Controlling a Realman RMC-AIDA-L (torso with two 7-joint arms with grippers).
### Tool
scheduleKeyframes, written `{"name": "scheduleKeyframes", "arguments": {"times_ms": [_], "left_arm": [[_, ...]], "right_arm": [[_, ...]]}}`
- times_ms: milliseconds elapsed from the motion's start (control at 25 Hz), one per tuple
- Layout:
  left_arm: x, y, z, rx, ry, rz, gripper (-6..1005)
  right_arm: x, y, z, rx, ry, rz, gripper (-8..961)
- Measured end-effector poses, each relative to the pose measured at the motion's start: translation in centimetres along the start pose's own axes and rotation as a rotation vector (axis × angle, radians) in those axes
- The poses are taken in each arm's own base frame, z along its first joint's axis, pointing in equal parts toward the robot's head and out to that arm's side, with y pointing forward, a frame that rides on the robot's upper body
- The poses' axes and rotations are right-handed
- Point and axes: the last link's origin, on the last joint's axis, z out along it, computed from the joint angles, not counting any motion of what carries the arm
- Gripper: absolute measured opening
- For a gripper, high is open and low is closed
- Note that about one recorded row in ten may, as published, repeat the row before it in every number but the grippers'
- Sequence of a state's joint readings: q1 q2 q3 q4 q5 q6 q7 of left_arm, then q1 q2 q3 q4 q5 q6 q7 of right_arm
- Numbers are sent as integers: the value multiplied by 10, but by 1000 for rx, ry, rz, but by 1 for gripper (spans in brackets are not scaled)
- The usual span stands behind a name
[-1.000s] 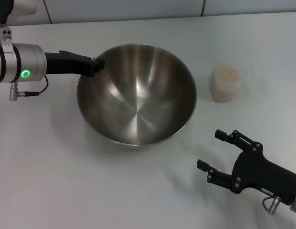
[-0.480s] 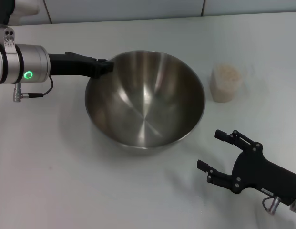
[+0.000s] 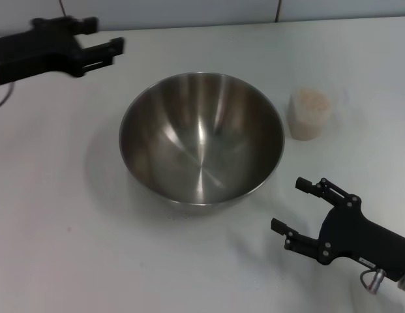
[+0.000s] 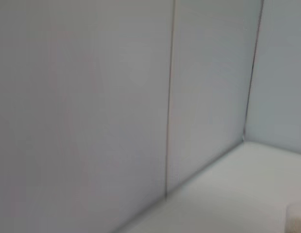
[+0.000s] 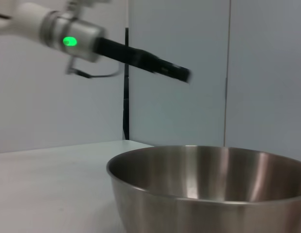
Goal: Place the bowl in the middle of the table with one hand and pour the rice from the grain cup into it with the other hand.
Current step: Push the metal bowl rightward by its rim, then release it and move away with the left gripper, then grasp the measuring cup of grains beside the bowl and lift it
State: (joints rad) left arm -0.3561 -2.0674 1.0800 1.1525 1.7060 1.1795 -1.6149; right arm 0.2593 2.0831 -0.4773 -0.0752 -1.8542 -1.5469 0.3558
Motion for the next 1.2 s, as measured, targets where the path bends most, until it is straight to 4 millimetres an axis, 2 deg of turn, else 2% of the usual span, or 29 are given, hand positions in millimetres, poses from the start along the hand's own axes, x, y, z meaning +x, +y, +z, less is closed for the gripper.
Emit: {"name": "scheduleKeyframes", "arguments": {"times_ms": [40,160,200,240,360,400,480,600,640,800,960,1200], "left_arm": [[0,0,0,0,0,0,426],[-17,15,-31,-20,130,109,545],[-36,33,-50,-52,213,217,584],[-36,33,-50,-52,213,217,623],[-66,59,-73,-59,348,339,740],[-88,68,-84,-40,382,369,779],[-95,71,-87,-37,381,369,814],[-130,79,-89,-49,294,273,866],[-130,79,-89,-49,294,273,866],[-156,84,-89,-5,192,198,866],[-165,85,-86,6,148,167,866],[-169,85,-79,10,120,144,866]], "right_arm": [[0,0,0,0,0,0,834],[0,-1,-1,8,-5,-1,834],[-1,-1,-1,13,-10,-1,834],[-1,-1,-1,13,-10,-1,834],[-2,-5,-2,41,-19,3,834],[-3,-10,-3,86,-25,7,834],[-3,-12,-4,112,-29,12,834],[-2,-26,-11,251,-40,30,834],[-2,-26,-11,251,-40,30,834],[6,-48,-17,525,-20,23,835],[8,-52,-15,586,4,4,835],[11,-72,-10,692,34,46,835]]}}
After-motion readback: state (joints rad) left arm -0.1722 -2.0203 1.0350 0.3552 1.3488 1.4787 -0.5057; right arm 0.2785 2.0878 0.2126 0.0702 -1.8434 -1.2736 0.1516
